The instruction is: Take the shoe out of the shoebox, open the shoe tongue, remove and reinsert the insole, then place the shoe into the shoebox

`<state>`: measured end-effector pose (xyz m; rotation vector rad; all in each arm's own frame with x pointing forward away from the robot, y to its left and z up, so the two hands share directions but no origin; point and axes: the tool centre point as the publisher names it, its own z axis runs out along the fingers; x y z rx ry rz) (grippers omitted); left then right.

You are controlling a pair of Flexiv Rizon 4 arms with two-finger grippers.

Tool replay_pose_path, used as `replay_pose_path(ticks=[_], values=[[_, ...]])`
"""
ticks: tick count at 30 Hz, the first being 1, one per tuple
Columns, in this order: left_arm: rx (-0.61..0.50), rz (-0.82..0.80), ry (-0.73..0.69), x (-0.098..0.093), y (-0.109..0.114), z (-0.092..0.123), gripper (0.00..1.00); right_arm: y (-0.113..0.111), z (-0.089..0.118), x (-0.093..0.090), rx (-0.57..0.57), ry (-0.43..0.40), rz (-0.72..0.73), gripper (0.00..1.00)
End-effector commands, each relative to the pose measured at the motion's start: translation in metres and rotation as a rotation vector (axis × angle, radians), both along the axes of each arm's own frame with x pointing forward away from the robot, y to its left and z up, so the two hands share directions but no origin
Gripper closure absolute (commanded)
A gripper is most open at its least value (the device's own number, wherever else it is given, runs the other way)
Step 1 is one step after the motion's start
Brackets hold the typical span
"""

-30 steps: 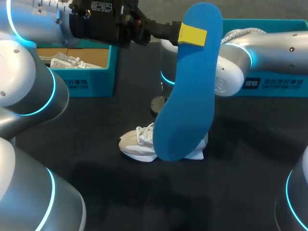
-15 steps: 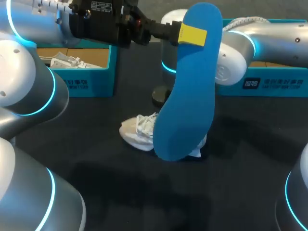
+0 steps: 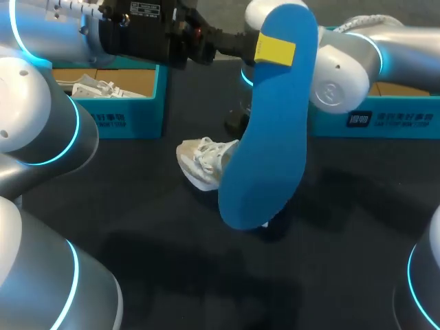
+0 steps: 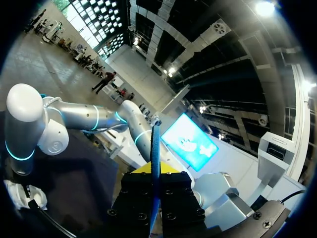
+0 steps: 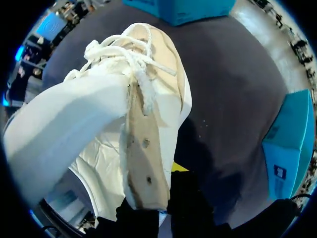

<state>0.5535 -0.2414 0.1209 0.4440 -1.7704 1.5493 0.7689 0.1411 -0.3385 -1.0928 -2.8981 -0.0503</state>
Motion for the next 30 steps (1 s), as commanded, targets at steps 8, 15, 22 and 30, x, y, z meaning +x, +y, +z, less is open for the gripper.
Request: replay_pose_path(ticks=[8,15,22,30], values=[[-0.001,0.003,0.001,-0.001,0.0,-0.002,1.0,0.014,-0.003,-0.018,0.052,0.002,-0.249,1.0],[-0.001,0.003,0.001,-0.001,0.0,-0.002,1.0,0.024,-0.006,-0.021,0.088,-0.01,-0.385,1.0],[-0.001,0.003,0.001,-0.001,0.0,-0.002,1.0,0.022,-0.017,-0.033,0.106,-0.018,-0.505,1.0],[-0.001,0.003,0.001,-0.001,0.0,-0.002,1.0,0.028,-0.038,-0.035,0.156,-0.017,-0.56,1.0]])
